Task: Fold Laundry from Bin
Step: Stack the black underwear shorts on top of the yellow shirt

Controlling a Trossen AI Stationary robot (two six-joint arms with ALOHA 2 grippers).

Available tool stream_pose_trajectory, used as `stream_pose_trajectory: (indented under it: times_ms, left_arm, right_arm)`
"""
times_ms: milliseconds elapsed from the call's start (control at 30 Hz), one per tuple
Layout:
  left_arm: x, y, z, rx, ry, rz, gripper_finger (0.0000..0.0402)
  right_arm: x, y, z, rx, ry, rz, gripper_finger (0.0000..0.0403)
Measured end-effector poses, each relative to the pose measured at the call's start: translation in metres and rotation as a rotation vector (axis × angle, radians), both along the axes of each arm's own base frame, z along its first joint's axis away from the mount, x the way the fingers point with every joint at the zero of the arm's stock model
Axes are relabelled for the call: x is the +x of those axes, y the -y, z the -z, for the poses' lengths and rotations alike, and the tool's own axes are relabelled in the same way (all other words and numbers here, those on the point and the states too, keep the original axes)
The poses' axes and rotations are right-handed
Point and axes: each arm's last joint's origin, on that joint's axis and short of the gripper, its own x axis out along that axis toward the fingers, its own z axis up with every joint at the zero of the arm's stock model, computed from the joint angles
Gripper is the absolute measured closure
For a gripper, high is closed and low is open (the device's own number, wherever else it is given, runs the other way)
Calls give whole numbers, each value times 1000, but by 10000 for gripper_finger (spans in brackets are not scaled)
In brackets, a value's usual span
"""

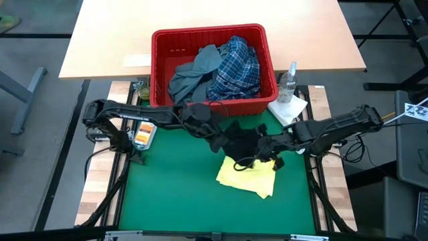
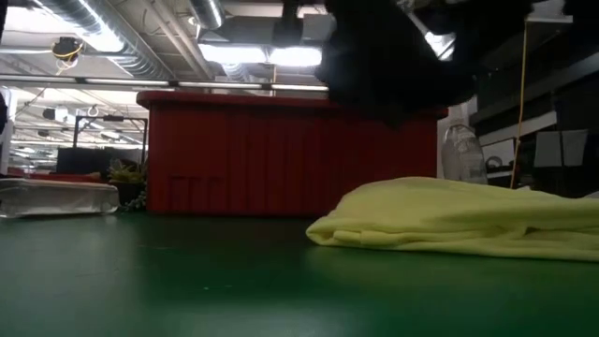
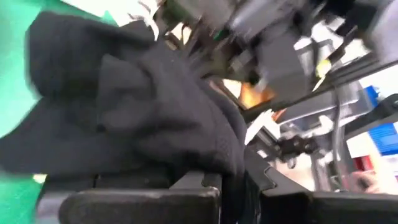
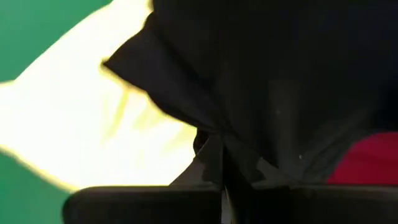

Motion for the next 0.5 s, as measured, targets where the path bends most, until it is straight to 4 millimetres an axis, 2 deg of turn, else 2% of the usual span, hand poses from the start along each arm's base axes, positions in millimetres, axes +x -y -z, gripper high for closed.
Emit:
stream_pose_trajectory:
  times_ms: [300,500]
  left_arm:
    - [37,-1,39,37,39,14,394]
    - [51,3,65,84,20,32,394]
  right_arm:
    - [-35,8,-6,46,-171,75,402]
    - [-46,10,6,45,-297,150,402]
